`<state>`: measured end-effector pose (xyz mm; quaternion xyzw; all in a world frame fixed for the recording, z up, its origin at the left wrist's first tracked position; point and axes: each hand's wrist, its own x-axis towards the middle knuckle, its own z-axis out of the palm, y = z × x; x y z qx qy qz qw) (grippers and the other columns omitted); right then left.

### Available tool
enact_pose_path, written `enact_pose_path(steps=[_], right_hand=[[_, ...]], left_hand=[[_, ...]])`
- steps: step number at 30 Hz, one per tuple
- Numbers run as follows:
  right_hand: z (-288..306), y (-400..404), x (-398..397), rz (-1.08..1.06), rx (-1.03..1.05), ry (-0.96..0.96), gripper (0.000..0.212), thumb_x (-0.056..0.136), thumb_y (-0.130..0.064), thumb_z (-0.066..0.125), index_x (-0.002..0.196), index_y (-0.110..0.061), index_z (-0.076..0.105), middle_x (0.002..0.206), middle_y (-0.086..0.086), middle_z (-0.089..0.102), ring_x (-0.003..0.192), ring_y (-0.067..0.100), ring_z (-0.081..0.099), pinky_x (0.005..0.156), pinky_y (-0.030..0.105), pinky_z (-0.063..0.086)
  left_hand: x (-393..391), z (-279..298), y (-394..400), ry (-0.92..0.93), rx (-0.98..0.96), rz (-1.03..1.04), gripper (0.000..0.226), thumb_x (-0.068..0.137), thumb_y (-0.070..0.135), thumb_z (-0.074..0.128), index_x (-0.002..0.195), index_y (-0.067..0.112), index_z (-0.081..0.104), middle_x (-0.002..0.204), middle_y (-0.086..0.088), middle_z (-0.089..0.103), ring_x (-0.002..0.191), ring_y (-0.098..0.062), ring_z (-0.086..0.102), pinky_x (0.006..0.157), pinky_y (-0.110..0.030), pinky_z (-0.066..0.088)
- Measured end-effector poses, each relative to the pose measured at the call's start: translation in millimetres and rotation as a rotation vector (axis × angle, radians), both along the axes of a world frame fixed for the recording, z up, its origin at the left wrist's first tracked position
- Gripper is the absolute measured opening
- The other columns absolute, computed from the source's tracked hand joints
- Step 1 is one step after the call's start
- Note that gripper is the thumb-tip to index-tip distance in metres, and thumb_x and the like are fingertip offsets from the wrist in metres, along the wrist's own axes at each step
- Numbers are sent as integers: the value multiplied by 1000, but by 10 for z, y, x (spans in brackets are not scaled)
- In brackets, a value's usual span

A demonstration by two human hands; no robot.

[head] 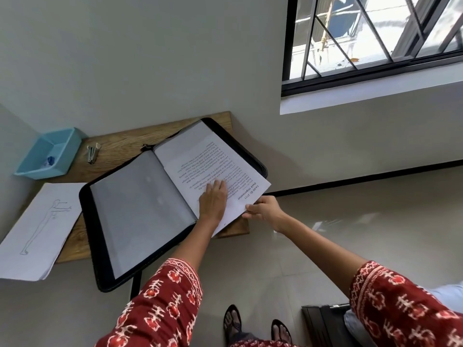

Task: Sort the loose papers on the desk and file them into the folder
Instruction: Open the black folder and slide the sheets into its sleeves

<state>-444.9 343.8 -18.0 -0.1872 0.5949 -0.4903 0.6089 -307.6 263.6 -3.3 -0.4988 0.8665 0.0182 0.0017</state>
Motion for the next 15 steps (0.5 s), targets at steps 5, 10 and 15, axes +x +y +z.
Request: enact_pose_path(steps=[5, 10, 15], right_hand=[[56, -207, 113, -71, -3, 92, 21, 86, 9, 60, 107, 9, 62, 98, 17, 67, 73, 24, 70, 74, 30, 59], [180, -463, 187, -85, 37, 184, 14, 85, 8, 62, 99, 8, 63, 81, 11, 66, 61, 19, 67, 60, 25, 59], [313, -690, 308, -50, 107, 465, 14, 85, 0, 66, 77, -3, 55, 78, 10, 62, 42, 10, 60, 39, 18, 49]], left_hand=[[-13, -1, -16, -34, -12, -3, 39, 102, 16, 35, 140, 8, 35, 141, -8, 41, 128, -26, 40, 87, -36, 49], [-29, 24, -49, -3, -3, -4, 36, 100, 17, 40, 135, 11, 40, 134, -5, 48, 120, -22, 46, 81, -36, 50], [11, 38, -83, 78, 7, -4, 30, 101, 25, 36, 127, 11, 45, 125, -3, 53, 111, -20, 53, 74, -34, 51]])
